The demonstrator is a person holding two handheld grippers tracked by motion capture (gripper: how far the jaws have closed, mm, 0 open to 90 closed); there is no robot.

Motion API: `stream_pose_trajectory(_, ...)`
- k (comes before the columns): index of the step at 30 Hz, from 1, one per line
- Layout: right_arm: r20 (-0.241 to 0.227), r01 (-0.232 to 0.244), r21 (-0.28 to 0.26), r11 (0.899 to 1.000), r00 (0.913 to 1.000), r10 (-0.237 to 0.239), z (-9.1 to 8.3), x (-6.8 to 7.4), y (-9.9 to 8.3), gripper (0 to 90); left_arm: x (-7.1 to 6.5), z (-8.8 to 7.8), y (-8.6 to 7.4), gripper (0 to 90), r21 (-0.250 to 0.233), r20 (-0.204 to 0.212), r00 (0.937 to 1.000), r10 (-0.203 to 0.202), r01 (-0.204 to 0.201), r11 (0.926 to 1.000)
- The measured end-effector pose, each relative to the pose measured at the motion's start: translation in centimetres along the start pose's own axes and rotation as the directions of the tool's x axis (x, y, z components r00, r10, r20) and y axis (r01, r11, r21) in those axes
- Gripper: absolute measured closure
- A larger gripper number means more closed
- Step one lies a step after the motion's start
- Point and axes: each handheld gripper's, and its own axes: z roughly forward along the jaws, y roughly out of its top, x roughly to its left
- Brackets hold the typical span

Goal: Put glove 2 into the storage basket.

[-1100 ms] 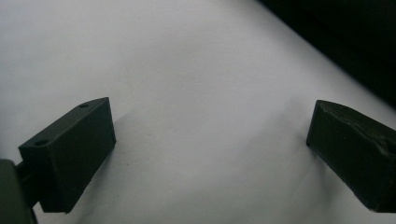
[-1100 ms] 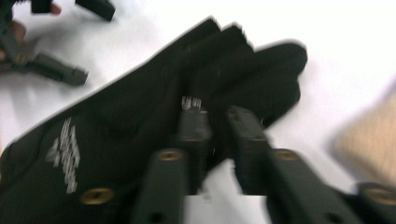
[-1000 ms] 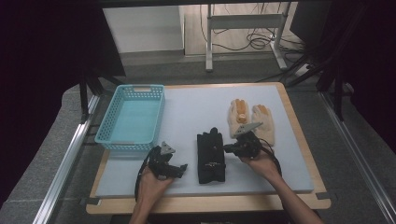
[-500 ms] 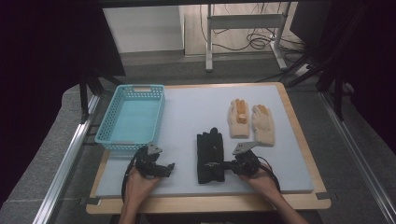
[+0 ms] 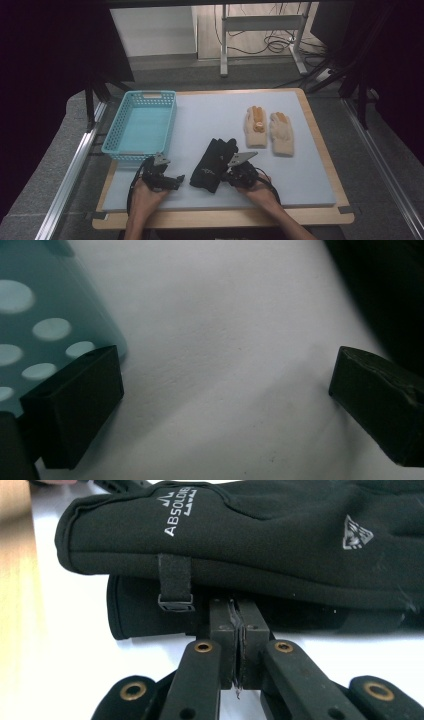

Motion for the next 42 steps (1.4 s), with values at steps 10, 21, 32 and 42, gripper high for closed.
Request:
stream_pose_trajectory(10, 0.028, 0.019, -0.014, 1.0, 0.9994, -0.019, 1.4, 0.4, 1.0, 85.8, 0.6, -0.2, -0.3, 3.3, -0.008, 0.036, 0.9989, 0.028, -0.028, 0.9996)
stream_pose_trajectory(21, 0.096, -0.004, -0.046, 0.999, 0.9953, 0.008, -2.7, -1.7, -0.2, 70.6, 0.6, -0.2, -0.4, 3.3, -0.012, 0.041, 0.9988, 0.026, -0.025, 0.9996)
stream_pose_trajectory(32, 0.234, -0.096, -0.063, 0.993, 0.9662, 0.108, -7.2, -5.2, -3.6, 44.1, 0.6, -0.2, -0.4, 3.2, -0.012, 0.04, 0.9989, 0.026, -0.025, 0.9996)
stream_pose_trajectory(42, 0.322, -0.127, -0.059, 0.99, 0.9364, 0.139, -9.0, -7.0, -6.4, 23.9, 0.6, -0.2, -0.4, 3.2, -0.013, 0.04, 0.9989, 0.026, -0.026, 0.9996)
